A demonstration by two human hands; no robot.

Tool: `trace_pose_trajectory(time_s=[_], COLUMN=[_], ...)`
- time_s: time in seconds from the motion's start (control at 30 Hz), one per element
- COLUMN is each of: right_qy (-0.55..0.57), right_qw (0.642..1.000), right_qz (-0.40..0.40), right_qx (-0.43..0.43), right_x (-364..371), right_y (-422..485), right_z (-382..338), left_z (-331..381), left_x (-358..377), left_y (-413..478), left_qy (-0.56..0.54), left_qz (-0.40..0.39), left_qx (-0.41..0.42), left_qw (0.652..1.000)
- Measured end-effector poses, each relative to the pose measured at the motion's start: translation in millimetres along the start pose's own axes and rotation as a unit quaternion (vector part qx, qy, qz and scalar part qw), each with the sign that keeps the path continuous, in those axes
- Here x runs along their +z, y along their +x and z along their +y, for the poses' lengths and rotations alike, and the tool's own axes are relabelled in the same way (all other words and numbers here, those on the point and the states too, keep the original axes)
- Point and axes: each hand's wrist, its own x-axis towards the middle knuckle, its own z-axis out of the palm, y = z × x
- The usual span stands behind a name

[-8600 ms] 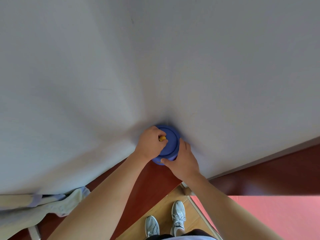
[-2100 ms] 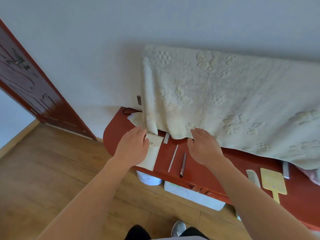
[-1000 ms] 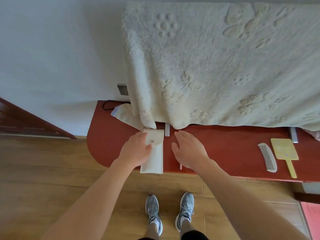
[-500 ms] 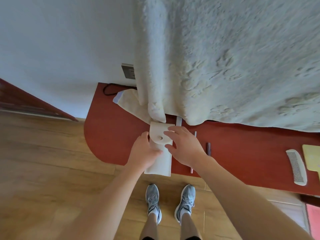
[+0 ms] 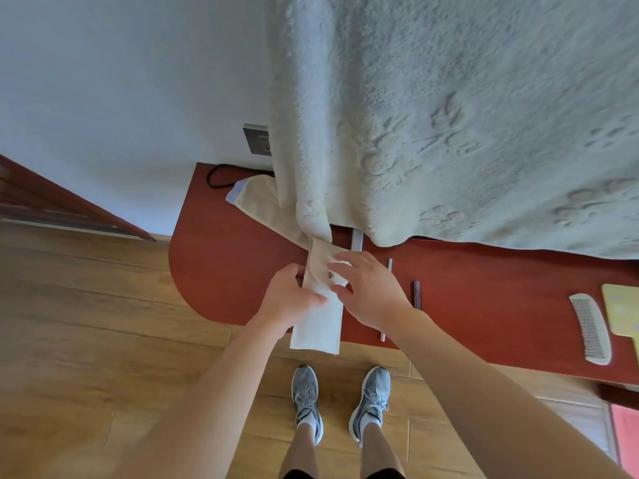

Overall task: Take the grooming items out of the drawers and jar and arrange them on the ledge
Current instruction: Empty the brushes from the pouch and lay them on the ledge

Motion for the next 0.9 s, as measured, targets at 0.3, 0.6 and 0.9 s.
trace_pose_trajectory(time_s=[0.3,0.6,0.9], right_qy=[-0.011,-0.042,-0.051], right_qw=[0.99,0.965,0.925], right_qz=[0.12,0.215,0.303], right_qx=[-0.076,-0.145,-0.223], right_x=[-48.8,-105.9,-151.1], right_y=[-33.7,-55.9,-91.5], right_z=[-18.6,-43.2,-60.1], left_z=[37.8,75.8,91.0], left_x=[-18.2,-25.1,-13.9], left_y=[-55.1,-103.9,-158.7], left_qy=[-0.098,-0.133,-0.206], left_qz=[-0.065,-0.089,-0.115], left_qx=[0.032,0.084,0.124], left_qw=[0.993,0.983,0.964])
